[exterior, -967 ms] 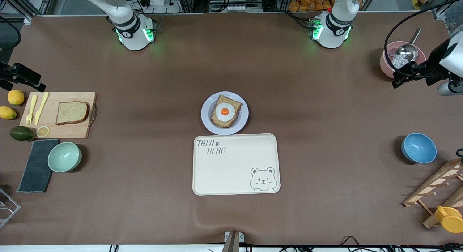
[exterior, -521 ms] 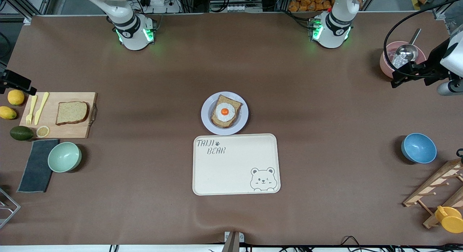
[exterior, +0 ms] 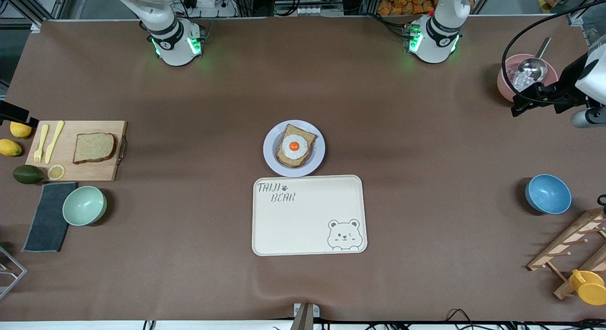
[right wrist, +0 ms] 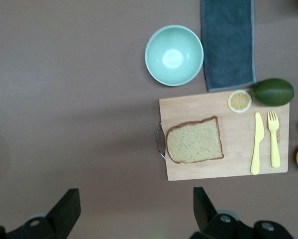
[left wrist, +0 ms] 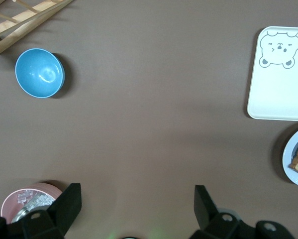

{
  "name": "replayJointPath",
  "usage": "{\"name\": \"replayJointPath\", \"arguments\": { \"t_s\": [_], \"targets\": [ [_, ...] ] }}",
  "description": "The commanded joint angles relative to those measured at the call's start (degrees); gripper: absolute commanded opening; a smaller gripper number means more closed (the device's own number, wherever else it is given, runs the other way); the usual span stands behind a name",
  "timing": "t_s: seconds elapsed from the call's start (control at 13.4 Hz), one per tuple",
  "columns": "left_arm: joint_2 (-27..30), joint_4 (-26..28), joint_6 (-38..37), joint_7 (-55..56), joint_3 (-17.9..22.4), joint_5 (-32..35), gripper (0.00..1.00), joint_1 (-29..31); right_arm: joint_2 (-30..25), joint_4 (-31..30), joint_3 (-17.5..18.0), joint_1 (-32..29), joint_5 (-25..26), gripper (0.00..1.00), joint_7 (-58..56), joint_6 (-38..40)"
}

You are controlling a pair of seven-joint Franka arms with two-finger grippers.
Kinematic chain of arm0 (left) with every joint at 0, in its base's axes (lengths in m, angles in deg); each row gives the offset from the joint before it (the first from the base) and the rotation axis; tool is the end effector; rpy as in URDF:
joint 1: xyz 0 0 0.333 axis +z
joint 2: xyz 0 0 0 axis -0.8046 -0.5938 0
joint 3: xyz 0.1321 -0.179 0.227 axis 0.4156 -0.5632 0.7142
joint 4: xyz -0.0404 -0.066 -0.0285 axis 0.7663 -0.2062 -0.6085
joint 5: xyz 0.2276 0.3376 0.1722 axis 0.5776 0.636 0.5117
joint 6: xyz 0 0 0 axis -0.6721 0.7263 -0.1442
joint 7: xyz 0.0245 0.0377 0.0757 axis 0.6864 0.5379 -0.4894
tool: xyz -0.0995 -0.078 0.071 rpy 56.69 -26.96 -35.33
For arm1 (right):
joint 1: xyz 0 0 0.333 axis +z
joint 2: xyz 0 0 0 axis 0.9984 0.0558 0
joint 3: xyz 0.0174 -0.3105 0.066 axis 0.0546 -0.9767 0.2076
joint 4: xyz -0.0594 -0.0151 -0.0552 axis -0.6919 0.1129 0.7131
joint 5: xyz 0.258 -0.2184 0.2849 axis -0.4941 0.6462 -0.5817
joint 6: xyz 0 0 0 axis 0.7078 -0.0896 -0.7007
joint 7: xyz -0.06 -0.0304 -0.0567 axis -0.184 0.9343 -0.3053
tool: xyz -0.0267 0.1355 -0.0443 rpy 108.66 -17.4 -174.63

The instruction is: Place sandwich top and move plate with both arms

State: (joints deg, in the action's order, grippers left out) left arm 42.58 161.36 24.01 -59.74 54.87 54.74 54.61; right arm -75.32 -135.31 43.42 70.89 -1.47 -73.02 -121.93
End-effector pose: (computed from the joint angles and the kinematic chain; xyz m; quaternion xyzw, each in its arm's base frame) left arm 0.6022 -0.0464 0.6004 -0.9991 -0.0347 0.0238 0.0009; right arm 0.5788 -0.1936 0.5052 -0.9959 0.0656 0.0475 0.0410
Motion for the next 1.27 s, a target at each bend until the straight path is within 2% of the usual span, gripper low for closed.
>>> {"name": "replayJointPath", "arguments": {
  "t_s": [0.0,0.22,0.74,1.19],
  "targets": [
    [0.00,-0.34,-0.42,0.16,-0.19,-1.12,1.00,0.46,-0.94,-4.86,0.74,-3.33,-0.99,1.00,-2.91,-3.49],
    [-0.35,-0.43,-0.33,0.16,-0.19,-1.12,1.00,0.37,-0.15,-7.42,0.74,-4.75,-0.99,1.00,-3.36,-6.31],
    [-0.27,-0.52,-0.24,0.07,-0.19,-1.12,1.00,0.46,7.05,-7.34,0.74,-9.84,-2.66,1.00,-12.14,-11.66],
    [-0.27,-0.52,-0.24,0.07,-0.19,-1.12,1.00,0.46,11.01,-7.51,0.74,-11.95,-2.66,1.00,-18.19,-13.95]
  ]
}}
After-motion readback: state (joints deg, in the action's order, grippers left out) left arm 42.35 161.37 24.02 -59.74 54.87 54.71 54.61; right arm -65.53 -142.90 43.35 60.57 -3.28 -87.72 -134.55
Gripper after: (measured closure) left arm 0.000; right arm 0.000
